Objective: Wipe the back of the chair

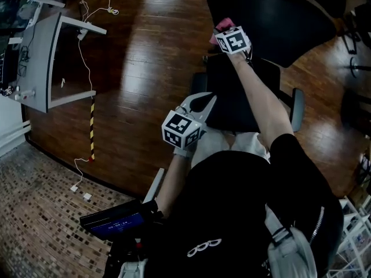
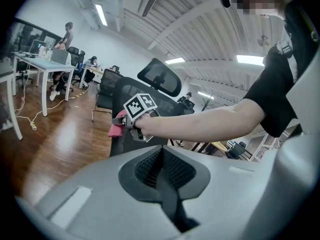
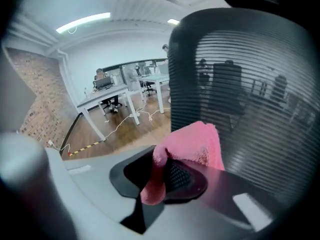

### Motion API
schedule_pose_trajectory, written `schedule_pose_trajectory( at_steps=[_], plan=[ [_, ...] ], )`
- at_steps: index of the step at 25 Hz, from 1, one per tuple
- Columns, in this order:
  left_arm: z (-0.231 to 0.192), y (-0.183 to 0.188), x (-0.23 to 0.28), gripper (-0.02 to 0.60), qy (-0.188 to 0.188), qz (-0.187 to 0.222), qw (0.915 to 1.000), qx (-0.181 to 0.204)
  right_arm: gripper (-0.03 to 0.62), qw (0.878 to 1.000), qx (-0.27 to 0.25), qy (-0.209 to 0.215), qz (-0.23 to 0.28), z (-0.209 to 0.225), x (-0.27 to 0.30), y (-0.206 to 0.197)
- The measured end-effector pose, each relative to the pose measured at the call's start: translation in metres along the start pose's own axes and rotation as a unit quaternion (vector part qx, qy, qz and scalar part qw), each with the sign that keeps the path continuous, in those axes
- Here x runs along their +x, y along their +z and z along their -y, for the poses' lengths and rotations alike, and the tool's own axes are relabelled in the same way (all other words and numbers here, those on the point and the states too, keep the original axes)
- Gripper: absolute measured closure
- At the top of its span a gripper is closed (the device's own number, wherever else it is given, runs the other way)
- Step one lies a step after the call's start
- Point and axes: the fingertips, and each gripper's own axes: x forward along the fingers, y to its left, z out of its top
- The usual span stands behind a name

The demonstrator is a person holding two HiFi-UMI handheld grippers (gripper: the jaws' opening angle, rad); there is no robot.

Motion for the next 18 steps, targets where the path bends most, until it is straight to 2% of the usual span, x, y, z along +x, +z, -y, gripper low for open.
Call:
schedule_pose_trajectory(
  at_steps=[7,12,18],
  plan=[
    [-0.016,-0.005,-0.018,0.592,0.012,0.004,0.9998,-0.015,0.549,0.997,-0.055,0.034,0.034,-0.054,0.014,0.049],
    [-0.019,-0.005,-0.009,0.592,0.003,-0.008,0.9999,-0.008,0.549,0.997,-0.048,0.015,0.054,-0.025,0.002,0.056],
    [0.004,0.004,0.022,0.592,-0.032,-0.033,0.9987,0.022,0.548,0.997,-0.031,-0.011,0.069,0.025,-0.039,0.037]
  ],
)
